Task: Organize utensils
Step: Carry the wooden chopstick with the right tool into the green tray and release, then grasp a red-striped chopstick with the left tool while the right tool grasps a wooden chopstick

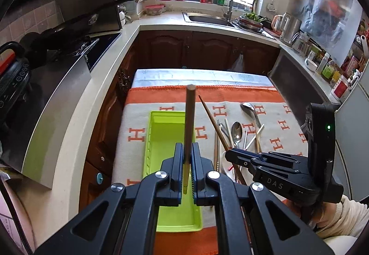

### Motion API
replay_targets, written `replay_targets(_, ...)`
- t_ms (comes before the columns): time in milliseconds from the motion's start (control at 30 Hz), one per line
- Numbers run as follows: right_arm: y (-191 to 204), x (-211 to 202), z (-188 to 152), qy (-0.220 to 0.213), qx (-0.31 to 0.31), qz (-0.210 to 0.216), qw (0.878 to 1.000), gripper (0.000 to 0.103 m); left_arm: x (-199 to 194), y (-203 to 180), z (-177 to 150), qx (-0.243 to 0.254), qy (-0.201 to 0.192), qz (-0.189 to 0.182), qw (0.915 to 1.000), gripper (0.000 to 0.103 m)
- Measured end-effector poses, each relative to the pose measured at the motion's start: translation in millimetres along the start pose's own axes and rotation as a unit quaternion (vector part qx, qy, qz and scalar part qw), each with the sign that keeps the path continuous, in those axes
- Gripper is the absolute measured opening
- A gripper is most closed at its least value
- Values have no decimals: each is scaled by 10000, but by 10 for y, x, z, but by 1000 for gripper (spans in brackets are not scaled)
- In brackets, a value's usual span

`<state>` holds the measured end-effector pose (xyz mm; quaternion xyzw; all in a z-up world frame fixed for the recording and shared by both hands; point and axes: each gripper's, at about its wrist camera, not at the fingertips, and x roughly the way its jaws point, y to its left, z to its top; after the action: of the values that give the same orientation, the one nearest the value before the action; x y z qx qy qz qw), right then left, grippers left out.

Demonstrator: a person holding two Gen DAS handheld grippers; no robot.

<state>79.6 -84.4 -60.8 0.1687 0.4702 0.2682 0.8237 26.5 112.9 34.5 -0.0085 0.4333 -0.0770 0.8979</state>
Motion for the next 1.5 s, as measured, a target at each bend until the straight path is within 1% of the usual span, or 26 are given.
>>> replay_targets(100, 99, 233, 25, 194, 281, 286, 9990, 7, 175, 145, -45, -91, 274, 160, 9995, 4)
replay_targets(233, 136, 524, 18, 282, 673, 384, 9966, 7, 566, 320, -104, -296, 712, 212, 9968, 4)
replay_targets(367, 130, 793, 16, 412, 840, 205, 9954, 7, 968, 439, -158, -492, 1023, 168, 9934, 4)
replay_targets(433, 124, 879, 21, 443, 879, 117, 9951, 7, 1123, 456, -198, -533, 1075, 214, 9925, 4)
replay_targets(500, 98, 942, 24, 456, 909, 20, 9948, 7, 1271, 487, -208, -623, 1117, 135, 9917, 5)
replay_targets(533, 87, 969, 27, 468, 927, -7, 9946, 8, 1333, 497, -219, -655, 1133, 165, 9913, 6)
replay_targets(567, 73, 993, 30, 487, 963, -38, 9942, 8, 1378, 501, -223, -669, 1115, 226, 9912, 11)
replay_targets(600, 50, 1016, 30, 507, 1001, -89, 9936, 9, 1407, 507, -216, -672, 1095, 284, 9913, 20)
replay_targets(633, 35, 1037, 31, 543, 1021, -129, 9932, 9, 1431, 507, -222, -654, 1058, 388, 9915, 24)
replay_targets(700, 24, 1075, 18, 606, 997, -158, 9930, 9, 1466, 515, -232, -629, 991, 518, 9917, 43)
replay_targets(733, 27, 1092, 10, 651, 958, -189, 9931, 9, 1469, 517, -243, -630, 944, 609, 9917, 46)
replay_targets(767, 27, 1103, 5, 697, 926, -237, 9930, 9, 1470, 525, -249, -631, 900, 695, 9915, 51)
replay_targets(800, 32, 1111, -5, 751, 882, -283, 9929, 9, 1467, 546, -250, -637, 870, 737, 9914, 59)
replay_targets(900, 42, 1108, -29, 824, 755, -335, 9932, 10, 1426, 596, -289, -772, 704, 828, 9911, 70)
replay_targets(933, 50, 1100, -36, 818, 701, -343, 9936, 10, 1421, 619, -307, -848, 691, 799, 9908, 72)
replay_targets(1067, 74, 1044, -65, 821, 496, -410, 9945, 10, 1413, 688, -381, -1116, 762, 546, 9893, 72)
replay_targets(1233, 105, 924, -85, 750, 189, -522, 9956, 10, 1385, 643, -444, -1102, 960, 462, 9882, 72)
replay_targets(1433, 142, 694, -107, 504, -105, -588, 9969, 10, 1304, 523, -479, -1049, 933, 373, 9894, 73)
replay_targets(1500, 156, 615, -107, 408, -222, -633, 9969, 10, 1271, 475, -473, -1065, 910, 273, 9898, 75)
